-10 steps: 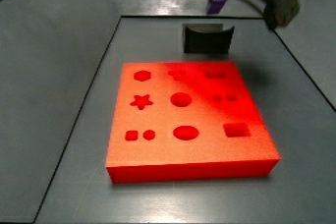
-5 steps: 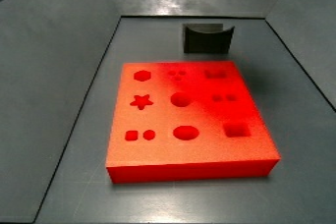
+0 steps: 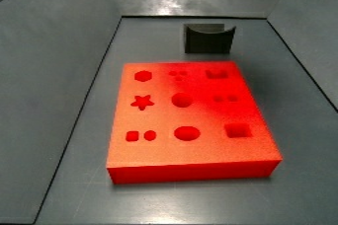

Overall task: Pick up the rectangle object. Move up. Place the rectangle object on the fixture. Regrasp the rectangle object. Move to above the board. Insert the rectangle object.
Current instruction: Move to above the board.

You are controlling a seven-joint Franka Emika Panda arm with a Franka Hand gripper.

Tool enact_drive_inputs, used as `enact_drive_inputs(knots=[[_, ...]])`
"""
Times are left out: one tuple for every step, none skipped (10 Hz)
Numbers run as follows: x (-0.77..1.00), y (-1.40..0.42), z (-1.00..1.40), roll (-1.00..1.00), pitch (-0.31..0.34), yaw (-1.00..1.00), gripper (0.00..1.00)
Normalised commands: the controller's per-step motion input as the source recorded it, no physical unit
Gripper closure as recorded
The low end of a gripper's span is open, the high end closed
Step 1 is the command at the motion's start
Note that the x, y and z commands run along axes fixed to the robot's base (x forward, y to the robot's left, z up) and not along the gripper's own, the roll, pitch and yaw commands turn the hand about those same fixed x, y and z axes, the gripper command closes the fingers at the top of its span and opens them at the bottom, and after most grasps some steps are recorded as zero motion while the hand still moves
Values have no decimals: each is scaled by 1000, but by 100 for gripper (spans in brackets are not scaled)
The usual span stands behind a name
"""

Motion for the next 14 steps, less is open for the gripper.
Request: enact_drive_inputs(knots=[[-4,-70,1000,2,191,184,100],[2,-68,1000,-3,150,194,100],[8,-48,782,-18,100,188,100],[13,-32,610,-26,69,178,100],[11,-25,384,-39,40,149,100],[8,-24,277,-40,29,135,100],[-600,-1000,-147,-1000,131,-31,100],[-600,-1000,-151,-1000,127,-35,100],[-638,-1000,-143,-1000,112,-26,100],[-645,-1000,-159,-1000,106,-18,100],[-664,-1000,-153,-1000,101,-10,100],[-674,-1000,-155,-1000,102,-5,100],[-669,-929,-145,-1000,88,6,100],[-547,-734,-112,-1000,81,8,100]])
